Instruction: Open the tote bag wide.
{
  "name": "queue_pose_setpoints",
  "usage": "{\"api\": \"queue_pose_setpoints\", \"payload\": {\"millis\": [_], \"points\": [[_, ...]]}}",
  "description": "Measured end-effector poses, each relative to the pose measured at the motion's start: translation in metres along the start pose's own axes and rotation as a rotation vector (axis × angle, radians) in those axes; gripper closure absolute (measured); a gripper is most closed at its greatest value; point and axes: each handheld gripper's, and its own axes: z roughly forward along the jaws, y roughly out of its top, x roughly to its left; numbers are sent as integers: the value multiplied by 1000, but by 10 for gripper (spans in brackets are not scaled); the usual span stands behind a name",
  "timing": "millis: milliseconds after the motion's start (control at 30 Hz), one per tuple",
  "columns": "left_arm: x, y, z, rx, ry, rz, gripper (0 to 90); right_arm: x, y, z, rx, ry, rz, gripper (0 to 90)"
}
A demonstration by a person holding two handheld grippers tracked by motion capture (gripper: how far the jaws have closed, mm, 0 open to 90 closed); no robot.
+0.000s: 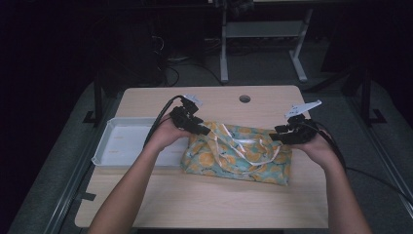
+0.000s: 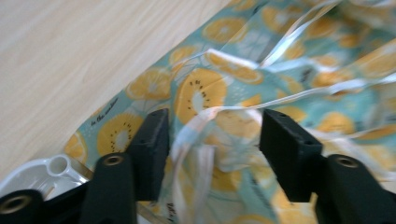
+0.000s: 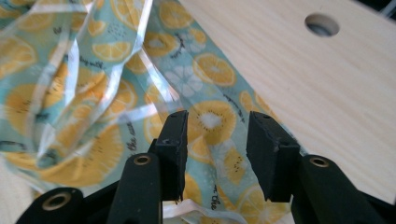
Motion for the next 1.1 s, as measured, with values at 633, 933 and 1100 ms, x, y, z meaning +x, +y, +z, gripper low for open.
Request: {"api": "queue_pose_setpoints", "payload": {"millis": [633,933,1100], "points": [[-51,-34,-35,-53,-71,55,341,70,17,-2,-17,171,-116,575],[-59,-58,-41,-45,-94,59,343,75,10,6,27,150,-137,562],[-59,-60,-39,-35,-101,68,344,74,4,20,87,157,-150,585]]}}
